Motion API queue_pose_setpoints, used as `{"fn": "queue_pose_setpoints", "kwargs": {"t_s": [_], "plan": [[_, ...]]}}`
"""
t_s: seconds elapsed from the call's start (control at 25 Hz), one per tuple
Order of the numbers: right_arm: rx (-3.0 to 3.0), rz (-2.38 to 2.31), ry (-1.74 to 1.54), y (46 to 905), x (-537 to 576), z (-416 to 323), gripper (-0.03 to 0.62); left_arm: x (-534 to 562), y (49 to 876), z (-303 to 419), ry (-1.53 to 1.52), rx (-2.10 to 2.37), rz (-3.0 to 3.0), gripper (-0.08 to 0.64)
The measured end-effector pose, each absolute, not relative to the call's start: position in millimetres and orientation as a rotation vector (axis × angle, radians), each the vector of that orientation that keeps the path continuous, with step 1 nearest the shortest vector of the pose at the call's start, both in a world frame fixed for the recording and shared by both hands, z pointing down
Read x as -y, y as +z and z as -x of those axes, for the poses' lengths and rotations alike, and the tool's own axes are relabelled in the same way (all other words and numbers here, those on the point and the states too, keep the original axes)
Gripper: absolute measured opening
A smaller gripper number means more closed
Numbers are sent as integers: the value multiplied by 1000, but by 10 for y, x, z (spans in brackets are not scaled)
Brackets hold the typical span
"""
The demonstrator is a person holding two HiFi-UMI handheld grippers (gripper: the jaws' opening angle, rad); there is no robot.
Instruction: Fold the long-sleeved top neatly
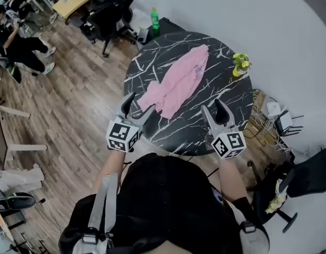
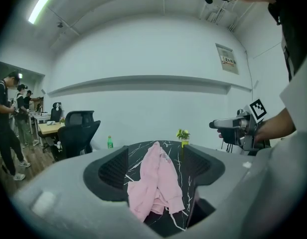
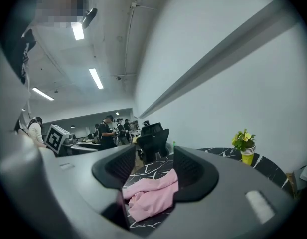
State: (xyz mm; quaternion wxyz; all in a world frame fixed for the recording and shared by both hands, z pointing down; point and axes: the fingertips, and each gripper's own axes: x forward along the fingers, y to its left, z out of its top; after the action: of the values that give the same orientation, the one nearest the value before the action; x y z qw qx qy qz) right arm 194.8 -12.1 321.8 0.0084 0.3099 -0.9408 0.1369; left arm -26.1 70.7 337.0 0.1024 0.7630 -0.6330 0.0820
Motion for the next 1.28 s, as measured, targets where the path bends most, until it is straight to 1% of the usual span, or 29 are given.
{"fn": "queue_pose_setpoints", "kwargs": {"t_s": [0.24, 0.52, 0.92, 1.28], "plan": [[2900, -867, 439, 3415, 460, -1967, 226, -504, 3759, 132, 327, 1834, -2177, 330], [2826, -803, 513, 3810, 674, -1900, 212, -491, 4284, 15, 462, 1759, -2112, 256], [2738, -787, 566, 4222, 691, -1438, 201, -373, 4821, 174, 613, 1619, -2140, 241], [2585, -977, 798, 4614, 1384, -1091, 185, -365, 5432, 309, 754, 1417, -2148, 235]]}}
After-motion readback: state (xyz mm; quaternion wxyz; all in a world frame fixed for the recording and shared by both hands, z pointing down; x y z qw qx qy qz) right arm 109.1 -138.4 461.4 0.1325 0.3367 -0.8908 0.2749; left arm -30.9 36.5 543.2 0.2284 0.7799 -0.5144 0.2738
